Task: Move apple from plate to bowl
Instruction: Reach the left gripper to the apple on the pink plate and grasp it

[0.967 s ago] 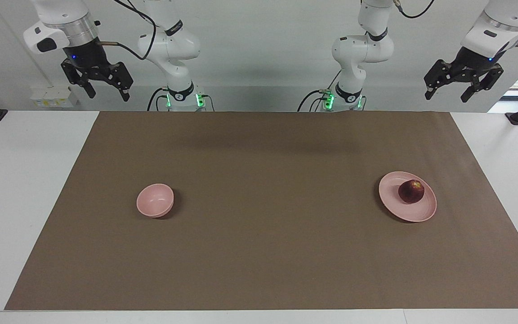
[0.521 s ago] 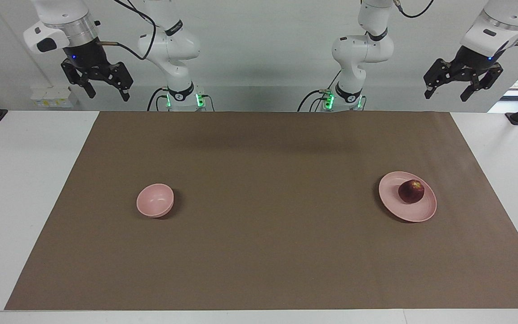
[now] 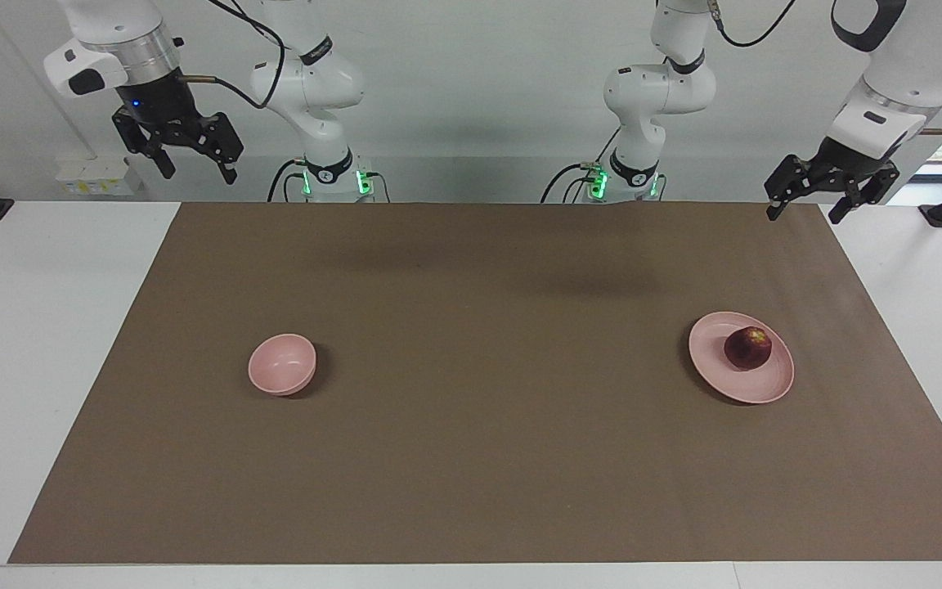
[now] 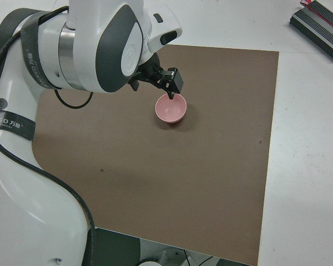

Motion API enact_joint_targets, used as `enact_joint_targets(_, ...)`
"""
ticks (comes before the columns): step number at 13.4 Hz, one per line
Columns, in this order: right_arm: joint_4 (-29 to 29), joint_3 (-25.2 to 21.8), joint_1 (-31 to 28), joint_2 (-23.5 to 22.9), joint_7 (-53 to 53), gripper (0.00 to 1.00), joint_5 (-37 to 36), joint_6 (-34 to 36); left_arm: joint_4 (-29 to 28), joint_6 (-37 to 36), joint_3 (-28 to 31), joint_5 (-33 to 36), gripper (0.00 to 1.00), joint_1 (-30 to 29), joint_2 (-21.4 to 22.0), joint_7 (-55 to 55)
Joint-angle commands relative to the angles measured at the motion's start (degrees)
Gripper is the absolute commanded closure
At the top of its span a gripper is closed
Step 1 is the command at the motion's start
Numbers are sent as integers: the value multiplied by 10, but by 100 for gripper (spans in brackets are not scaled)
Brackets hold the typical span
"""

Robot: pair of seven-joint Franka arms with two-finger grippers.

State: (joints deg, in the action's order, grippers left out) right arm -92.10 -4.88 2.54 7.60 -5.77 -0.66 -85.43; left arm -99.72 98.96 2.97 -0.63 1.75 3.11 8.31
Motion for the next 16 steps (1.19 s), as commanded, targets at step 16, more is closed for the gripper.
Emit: enact_joint_targets(16,-1,10,-2,7,-4,0,10,1,-219,406,-2,4,0,-40,-117,15)
